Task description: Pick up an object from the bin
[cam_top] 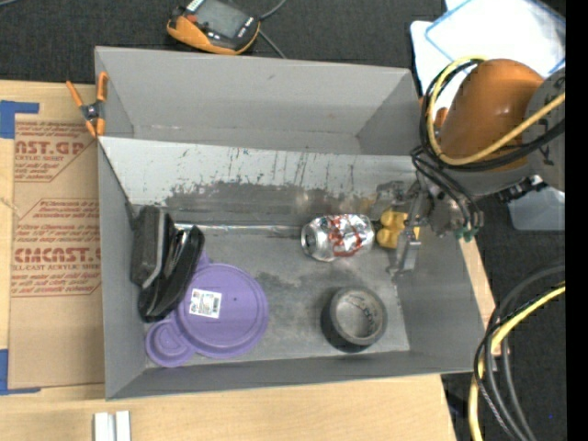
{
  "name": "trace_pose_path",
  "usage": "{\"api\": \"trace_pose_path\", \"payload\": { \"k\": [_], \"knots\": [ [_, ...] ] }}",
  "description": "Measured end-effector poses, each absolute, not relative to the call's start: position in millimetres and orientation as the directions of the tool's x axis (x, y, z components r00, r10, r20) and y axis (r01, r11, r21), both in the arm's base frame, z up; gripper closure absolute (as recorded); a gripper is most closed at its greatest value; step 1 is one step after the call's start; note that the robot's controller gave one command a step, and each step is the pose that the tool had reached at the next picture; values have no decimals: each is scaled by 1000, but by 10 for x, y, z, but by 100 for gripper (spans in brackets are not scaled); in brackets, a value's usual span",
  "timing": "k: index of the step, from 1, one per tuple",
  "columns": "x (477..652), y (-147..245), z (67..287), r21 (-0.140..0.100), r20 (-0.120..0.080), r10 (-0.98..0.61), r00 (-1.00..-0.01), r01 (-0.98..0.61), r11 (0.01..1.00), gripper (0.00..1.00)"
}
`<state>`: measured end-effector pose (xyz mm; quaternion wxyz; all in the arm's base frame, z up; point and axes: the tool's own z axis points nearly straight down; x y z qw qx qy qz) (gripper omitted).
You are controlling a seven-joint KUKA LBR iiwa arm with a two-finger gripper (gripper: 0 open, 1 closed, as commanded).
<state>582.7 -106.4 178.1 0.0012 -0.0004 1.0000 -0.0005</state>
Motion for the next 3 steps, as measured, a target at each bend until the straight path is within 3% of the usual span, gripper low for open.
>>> {"api": "trace_pose_path", "payload": {
  "k": [1, 2, 3],
  "knots": [
    [5826, -1064, 1781, -1, -2, -1, -1000, -1, 1000, 0],
    [5419, -1515, 1362, -1, -2, 20, -1000, 20, 1000, 0],
    [5068, -1063, 1424, 6, -8, 397, -918, 397, 918, 0]
  ]
}}
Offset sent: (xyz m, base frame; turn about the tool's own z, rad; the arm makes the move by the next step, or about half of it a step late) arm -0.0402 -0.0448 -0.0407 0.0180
